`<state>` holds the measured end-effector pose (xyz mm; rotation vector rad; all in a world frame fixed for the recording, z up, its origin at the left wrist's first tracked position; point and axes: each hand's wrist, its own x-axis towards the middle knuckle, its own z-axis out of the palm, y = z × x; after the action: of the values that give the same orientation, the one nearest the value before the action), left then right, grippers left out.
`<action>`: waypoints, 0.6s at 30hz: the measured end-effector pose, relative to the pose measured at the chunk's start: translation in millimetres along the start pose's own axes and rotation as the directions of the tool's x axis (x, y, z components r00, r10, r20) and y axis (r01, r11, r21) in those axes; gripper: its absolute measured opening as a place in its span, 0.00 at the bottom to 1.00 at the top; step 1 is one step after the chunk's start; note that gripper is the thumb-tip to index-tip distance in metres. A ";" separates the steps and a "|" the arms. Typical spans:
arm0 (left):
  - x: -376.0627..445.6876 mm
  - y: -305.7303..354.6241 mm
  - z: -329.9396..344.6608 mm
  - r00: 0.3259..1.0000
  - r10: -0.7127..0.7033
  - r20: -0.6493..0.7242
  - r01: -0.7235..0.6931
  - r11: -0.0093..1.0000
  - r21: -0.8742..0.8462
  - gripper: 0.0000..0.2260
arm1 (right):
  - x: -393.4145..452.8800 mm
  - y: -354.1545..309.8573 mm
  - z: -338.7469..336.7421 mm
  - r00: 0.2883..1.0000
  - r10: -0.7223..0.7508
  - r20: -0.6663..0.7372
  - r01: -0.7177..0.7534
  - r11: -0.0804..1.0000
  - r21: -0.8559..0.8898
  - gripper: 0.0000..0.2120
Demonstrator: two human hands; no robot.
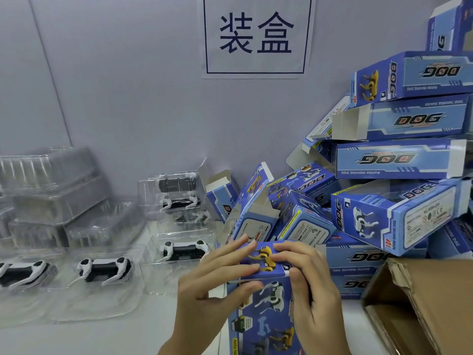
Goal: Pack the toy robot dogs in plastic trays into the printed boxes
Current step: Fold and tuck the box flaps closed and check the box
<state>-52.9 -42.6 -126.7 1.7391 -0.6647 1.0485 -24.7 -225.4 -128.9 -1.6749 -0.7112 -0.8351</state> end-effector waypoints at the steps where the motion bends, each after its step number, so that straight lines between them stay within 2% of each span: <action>1: 0.5 0.7 0.6 1.000 0.004 0.008 -0.004 1.000 0.006 0.11 | -0.1 0.7 -0.2 1.000 -0.005 0.009 0.005 1.000 -0.017 0.17; 4: 2.0 4.0 -1.0 0.997 -0.020 0.081 0.021 1.000 -0.003 0.12 | -0.4 2.1 0.6 1.000 0.018 -0.024 -0.018 1.000 -0.007 0.15; 9: 4.9 7.1 -10.5 0.976 -0.143 0.167 0.165 0.977 -0.132 0.16 | 0.0 0.8 3.9 0.994 0.077 -0.080 -0.073 0.996 0.051 0.16; 12: 6.4 3.5 -14.6 0.978 -0.176 0.109 0.186 0.978 -0.089 0.16 | -1.0 0.8 4.8 0.992 0.091 -0.090 -0.087 0.995 0.054 0.14; 16: 7.1 -0.1 -9.6 0.989 -0.148 -0.027 0.148 0.989 0.003 0.11 | 0.3 0.3 3.3 0.991 0.079 -0.109 -0.077 0.997 0.019 0.12; 18: 6.9 0.8 -5.6 0.974 -0.212 -0.081 0.212 0.977 -0.016 0.09 | -0.2 1.0 4.0 0.993 0.045 -0.112 -0.049 0.998 -0.037 0.12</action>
<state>-52.2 -37.6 -119.3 1.7088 -0.4196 0.9622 -23.3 -221.7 -130.4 -1.6605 -0.5799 -0.9072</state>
